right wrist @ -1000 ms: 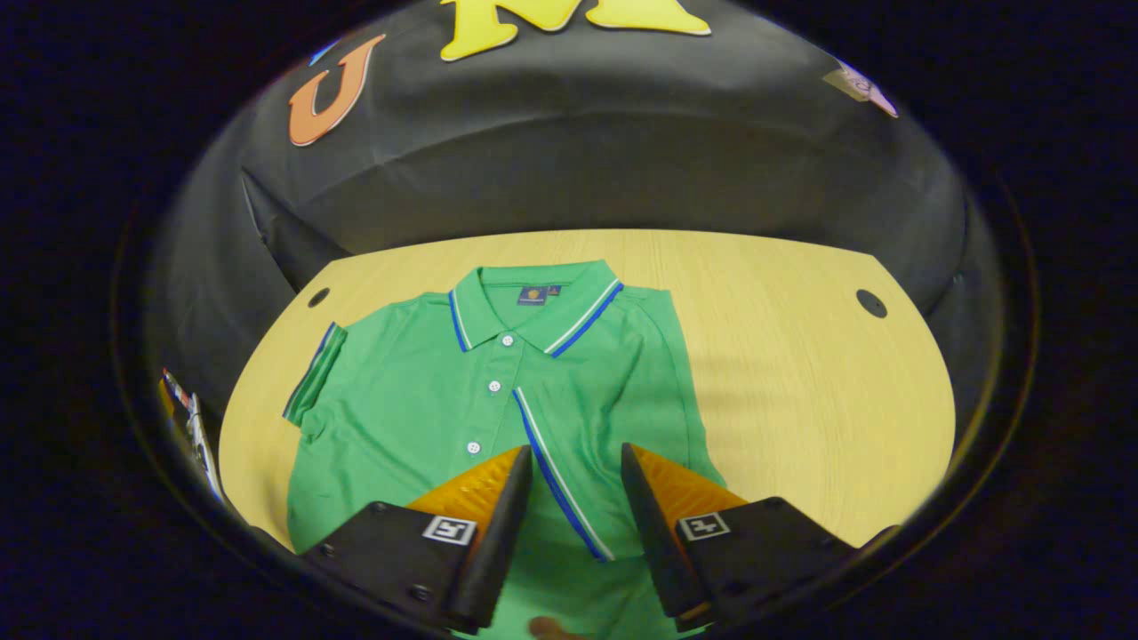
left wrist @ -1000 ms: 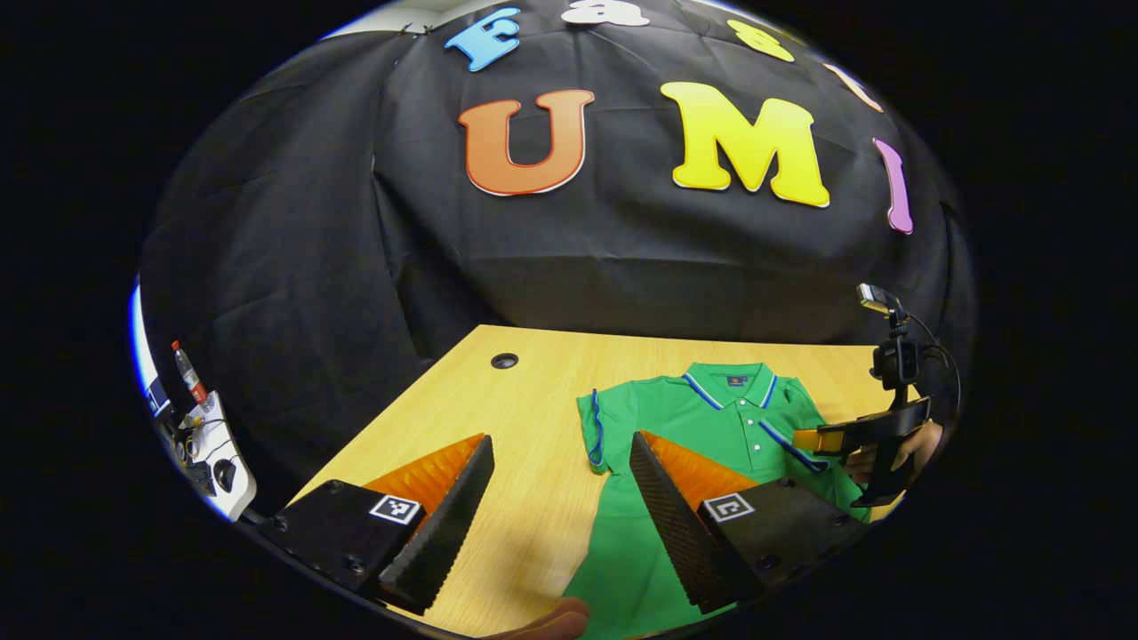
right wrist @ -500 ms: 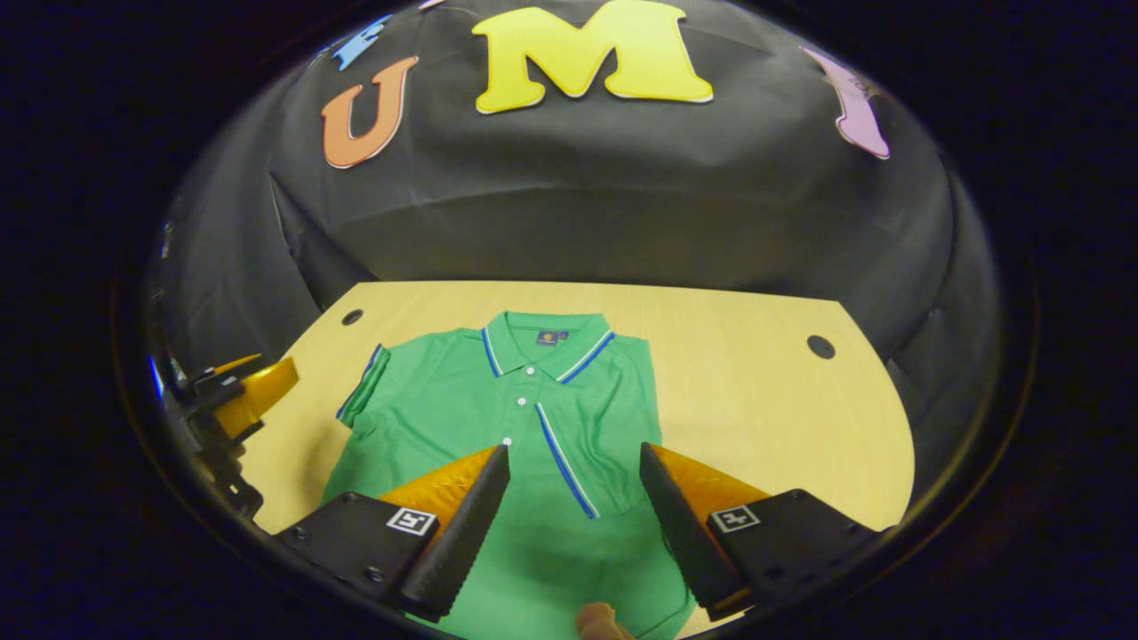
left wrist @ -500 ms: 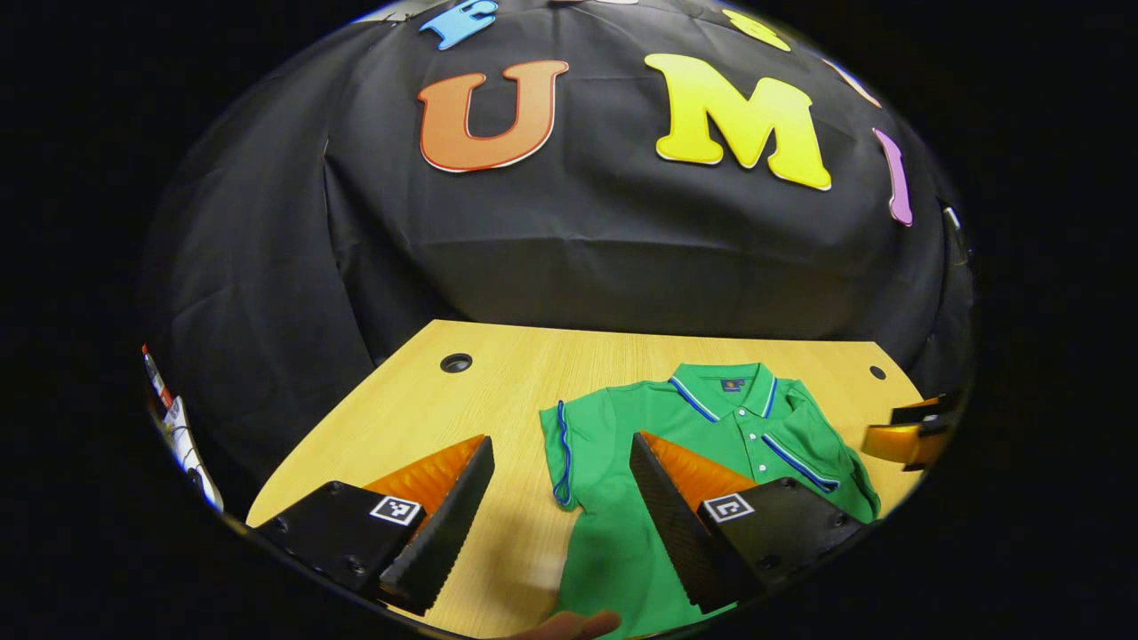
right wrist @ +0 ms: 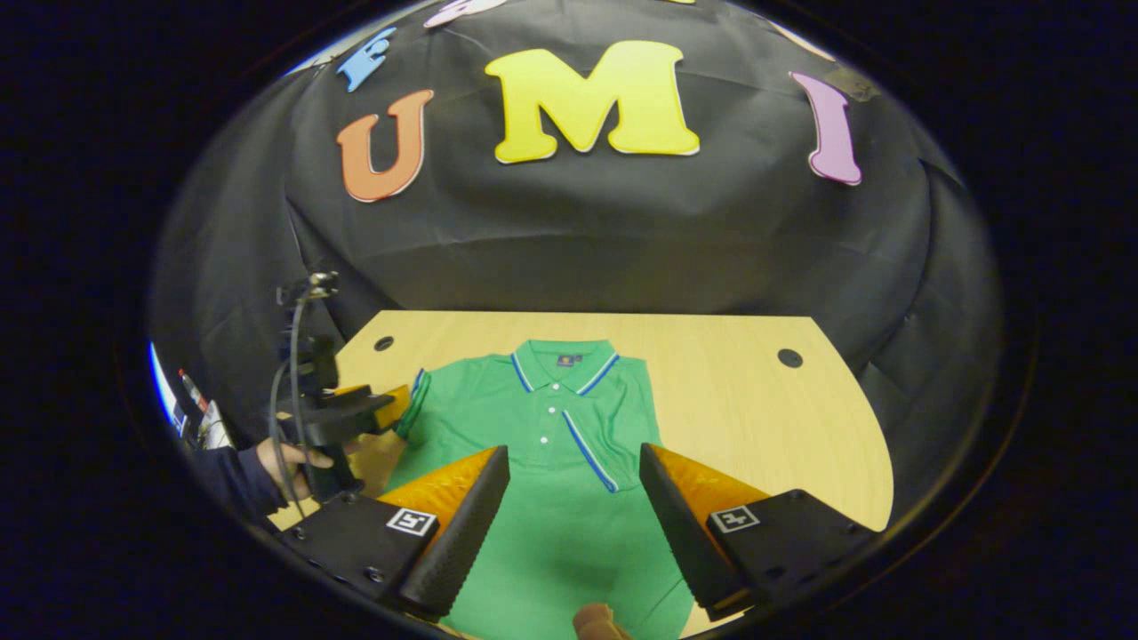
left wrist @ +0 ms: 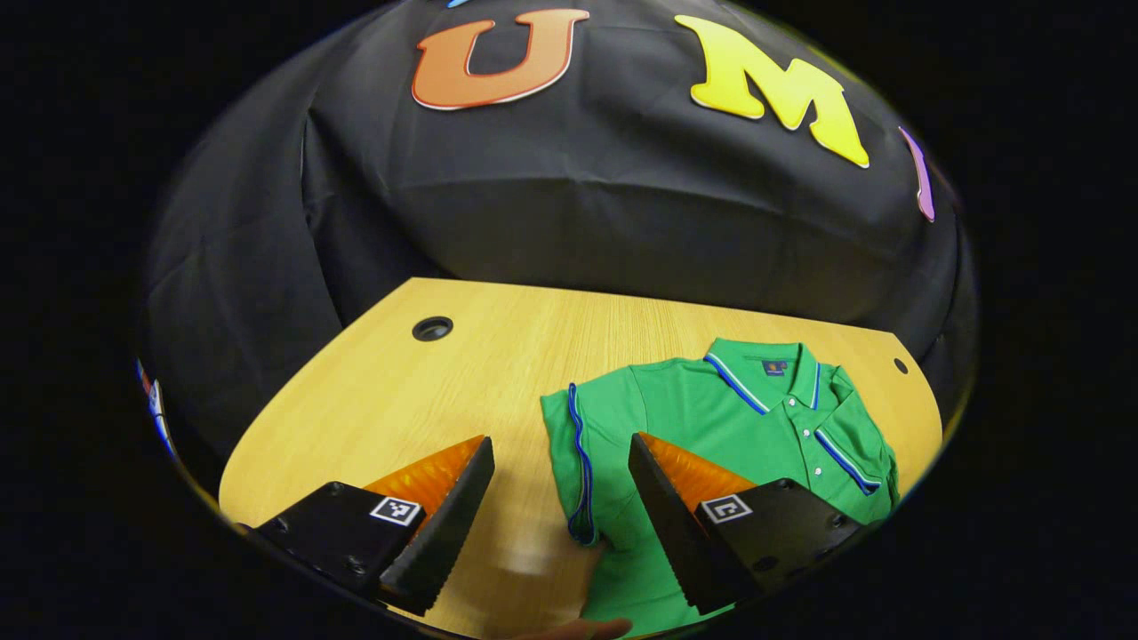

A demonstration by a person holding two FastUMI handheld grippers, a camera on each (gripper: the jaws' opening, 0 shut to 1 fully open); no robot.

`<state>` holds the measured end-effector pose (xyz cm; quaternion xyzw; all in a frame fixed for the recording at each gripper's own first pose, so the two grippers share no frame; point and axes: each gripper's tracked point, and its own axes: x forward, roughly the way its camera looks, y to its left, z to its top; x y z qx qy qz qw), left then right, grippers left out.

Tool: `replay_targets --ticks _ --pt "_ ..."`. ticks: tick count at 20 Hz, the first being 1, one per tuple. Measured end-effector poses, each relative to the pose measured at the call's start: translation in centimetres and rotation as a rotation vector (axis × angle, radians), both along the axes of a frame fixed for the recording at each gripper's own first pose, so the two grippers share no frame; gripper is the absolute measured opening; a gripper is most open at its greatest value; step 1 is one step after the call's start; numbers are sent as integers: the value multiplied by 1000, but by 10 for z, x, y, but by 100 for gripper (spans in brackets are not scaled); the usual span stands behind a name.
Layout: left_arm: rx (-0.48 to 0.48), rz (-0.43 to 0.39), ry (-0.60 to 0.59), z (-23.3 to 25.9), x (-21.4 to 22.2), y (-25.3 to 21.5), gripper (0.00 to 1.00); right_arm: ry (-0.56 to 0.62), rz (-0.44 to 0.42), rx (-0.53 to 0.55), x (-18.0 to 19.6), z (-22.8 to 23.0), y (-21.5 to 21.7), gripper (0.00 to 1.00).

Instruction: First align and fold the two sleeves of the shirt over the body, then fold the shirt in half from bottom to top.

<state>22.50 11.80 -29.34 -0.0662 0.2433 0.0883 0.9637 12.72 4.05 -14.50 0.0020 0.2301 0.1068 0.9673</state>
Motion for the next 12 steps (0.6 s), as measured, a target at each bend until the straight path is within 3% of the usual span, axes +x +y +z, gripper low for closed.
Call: replay_targets --ticks 3,4,5,6,7,11,12 --pt "-21 -10 20 -15 10 -4 93 -6 9 -10 -14 1 11 93" --pt "-27 -3 13 -16 12 -3 97 1 17 -9 -20 -3 17 93" --pt "-27 1 11 -19 15 0 86 13 26 -11 -26 -9 21 95" --pt "-30 0 18 -24 16 0 85 27 35 -20 -33 -16 23 95" --pt "-35 -6 35 -28 16 -1 92 39 40 -33 -39 -23 23 93" --pt "-29 -51 80 -39 20 -7 58 91 40 -35 -55 -46 23 96" --pt "-30 -63 72 -36 22 -9 57 105 36 -29 -57 -49 22 93"
